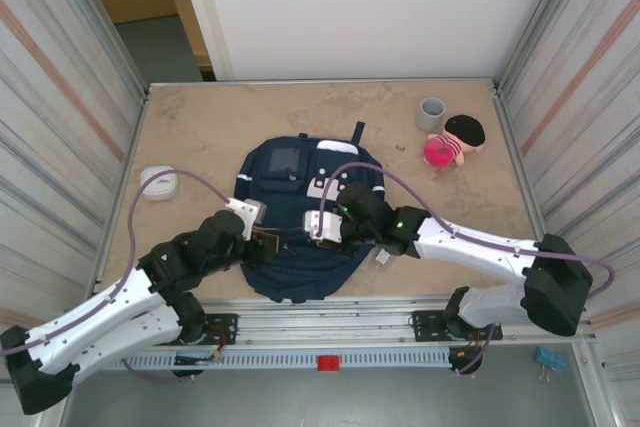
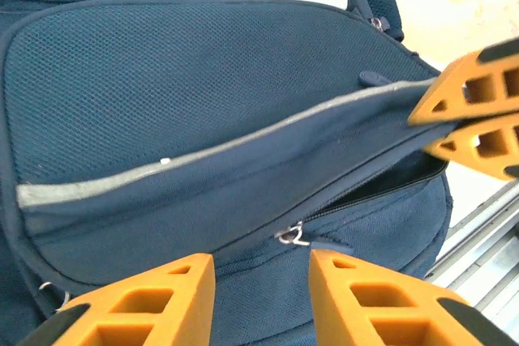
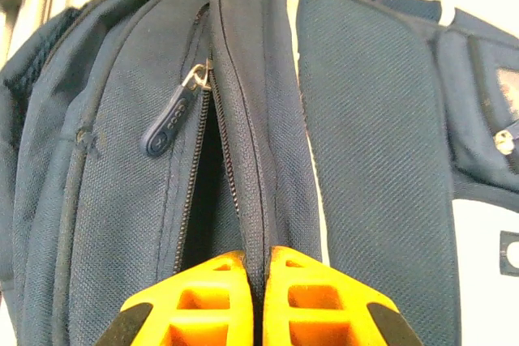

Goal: Pack the student bag

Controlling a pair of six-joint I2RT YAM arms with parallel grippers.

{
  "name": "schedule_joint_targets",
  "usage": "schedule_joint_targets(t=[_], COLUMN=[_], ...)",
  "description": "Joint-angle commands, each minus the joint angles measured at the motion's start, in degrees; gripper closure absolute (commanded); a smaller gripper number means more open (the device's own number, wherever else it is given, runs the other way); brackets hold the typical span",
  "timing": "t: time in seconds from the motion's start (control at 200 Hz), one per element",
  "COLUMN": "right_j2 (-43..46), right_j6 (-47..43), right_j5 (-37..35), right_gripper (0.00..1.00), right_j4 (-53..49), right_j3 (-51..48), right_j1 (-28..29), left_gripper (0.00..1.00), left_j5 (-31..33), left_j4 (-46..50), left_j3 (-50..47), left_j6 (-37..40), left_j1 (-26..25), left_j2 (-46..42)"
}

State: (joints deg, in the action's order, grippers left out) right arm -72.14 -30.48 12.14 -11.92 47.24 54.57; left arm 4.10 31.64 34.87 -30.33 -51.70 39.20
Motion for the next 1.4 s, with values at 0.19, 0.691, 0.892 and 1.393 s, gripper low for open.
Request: schedule_joint_targets(t=[0.19,0.691,0.892,1.393], right_j2=[4.4,3.0,2.8,5.6], right_j6=[8.6,13.7,14.1,13.0], right_j5=[10.6,14.5,16.0,17.6], right_gripper=[1.0,1.0,1.0,1.0], right_j4=[5.6,8.6,9.6,8.1], right_j3=[2.7,4.4,4.3,3.6], right_j1=[-7.5,-8.5,-8.6,-9.9], left_gripper=[0.46,0.43,0.41,0.83], left_j5=[-0.8,1.9,8.4,15.7], left_j4=[-0.8,-9.1,-15.6,-11.3], left_j3=[2.6,2.1,1.1,-1.9], left_j6=[-1.2,-6.8,-15.4,-19.4], left_j1=[-0.8,-6.6,-8.0,-8.3], left_j2=[-4.4,6.1,10.9,10.9])
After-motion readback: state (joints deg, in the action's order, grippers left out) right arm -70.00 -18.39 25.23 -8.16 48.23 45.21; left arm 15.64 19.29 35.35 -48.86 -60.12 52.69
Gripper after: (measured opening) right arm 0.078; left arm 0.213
